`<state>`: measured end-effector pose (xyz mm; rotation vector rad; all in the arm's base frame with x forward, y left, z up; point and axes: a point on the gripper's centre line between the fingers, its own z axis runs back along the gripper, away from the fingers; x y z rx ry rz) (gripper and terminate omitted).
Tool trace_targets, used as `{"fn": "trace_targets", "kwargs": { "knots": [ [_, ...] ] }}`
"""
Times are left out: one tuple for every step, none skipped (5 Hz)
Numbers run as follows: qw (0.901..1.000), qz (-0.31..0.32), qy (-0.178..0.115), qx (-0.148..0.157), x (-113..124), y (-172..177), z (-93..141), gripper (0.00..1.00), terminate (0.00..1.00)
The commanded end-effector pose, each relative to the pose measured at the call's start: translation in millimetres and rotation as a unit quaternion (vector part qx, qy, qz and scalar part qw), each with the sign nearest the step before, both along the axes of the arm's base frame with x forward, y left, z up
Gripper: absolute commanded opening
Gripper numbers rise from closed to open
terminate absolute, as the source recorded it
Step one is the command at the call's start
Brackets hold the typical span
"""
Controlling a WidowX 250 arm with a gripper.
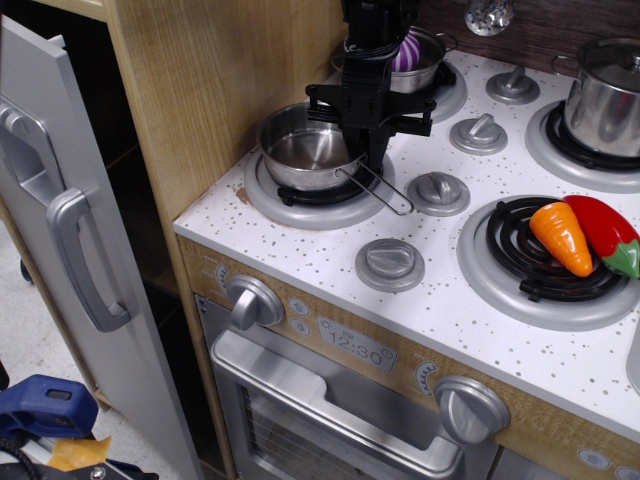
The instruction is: Pick up pan from stove
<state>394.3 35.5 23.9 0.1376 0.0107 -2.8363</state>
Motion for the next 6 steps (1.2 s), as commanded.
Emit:
{"fn": "trace_targets", "kwargs": {
  "knots": [
    [0.9998, -0.011, -0.019, -0.003, 2.4, 3.2, 14.5, 0.00, 0.00],
    [0.9997, -0.011, -0.022, 0.005, 4.5, -0.5, 29.7, 0.00, 0.00],
    [0.9997, -0.005, -0.020, 0.015, 5.7, -5.9, 48.2, 0.00, 0.00],
    [0.9990, -0.005, -0.028, 0.034, 6.2, -10.9, 65.6, 0.00, 0.00],
    [0.9974, -0.012, -0.044, 0.055, 9.2, -15.0, 77.1, 0.00, 0.00],
    [0.9957, -0.015, -0.046, 0.079, 12.1, -19.6, 87.7, 0.00, 0.00]
  ]
}}
